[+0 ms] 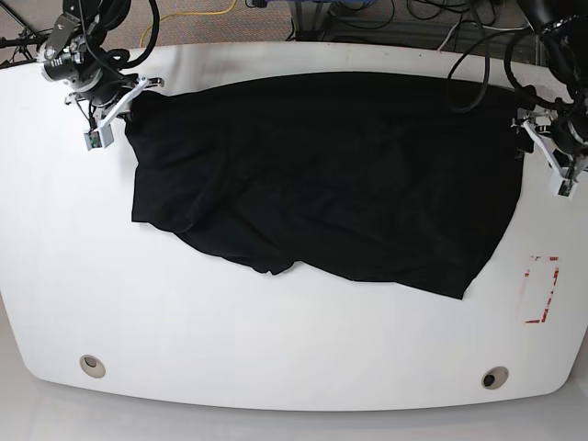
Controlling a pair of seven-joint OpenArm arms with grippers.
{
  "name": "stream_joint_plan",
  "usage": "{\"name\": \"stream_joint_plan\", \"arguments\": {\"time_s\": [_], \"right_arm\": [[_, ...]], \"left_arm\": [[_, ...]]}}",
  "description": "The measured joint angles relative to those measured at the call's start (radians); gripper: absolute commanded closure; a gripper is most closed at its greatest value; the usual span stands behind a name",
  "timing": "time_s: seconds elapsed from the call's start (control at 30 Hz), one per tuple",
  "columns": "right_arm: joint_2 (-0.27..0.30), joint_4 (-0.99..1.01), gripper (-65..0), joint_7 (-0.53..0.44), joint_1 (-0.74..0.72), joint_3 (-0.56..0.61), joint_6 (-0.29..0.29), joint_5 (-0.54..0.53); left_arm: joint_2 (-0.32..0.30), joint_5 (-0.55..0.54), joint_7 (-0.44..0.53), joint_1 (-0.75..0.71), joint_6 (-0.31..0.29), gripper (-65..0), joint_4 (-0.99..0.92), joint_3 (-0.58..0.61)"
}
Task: Fold the T-shirt properly
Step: 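Drag the shirt flat with both grippers, spreading it across the table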
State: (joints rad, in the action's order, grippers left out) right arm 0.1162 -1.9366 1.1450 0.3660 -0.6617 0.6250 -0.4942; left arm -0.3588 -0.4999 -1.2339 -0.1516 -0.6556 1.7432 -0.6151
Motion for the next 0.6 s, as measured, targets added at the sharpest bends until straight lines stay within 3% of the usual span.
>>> {"name": "stream_joint_plan", "arguments": {"time_s": [0.2, 0.6], "right_arm": [[-0.002, 0.0, 0.0, 0.001, -0.002, 0.0, 0.0, -0.003], [-0.031, 0.0, 0.0, 0.0, -0.02, -0.004, 0.0, 0.0]], "left_arm": [[0.005, 0.094, 0.005, 0.101, -0.008, -47.8, -0.133, 0.061], [0.007, 0.105, 0.002, 0.129, -0.008, -47.8, -0.206, 0.146]]}}
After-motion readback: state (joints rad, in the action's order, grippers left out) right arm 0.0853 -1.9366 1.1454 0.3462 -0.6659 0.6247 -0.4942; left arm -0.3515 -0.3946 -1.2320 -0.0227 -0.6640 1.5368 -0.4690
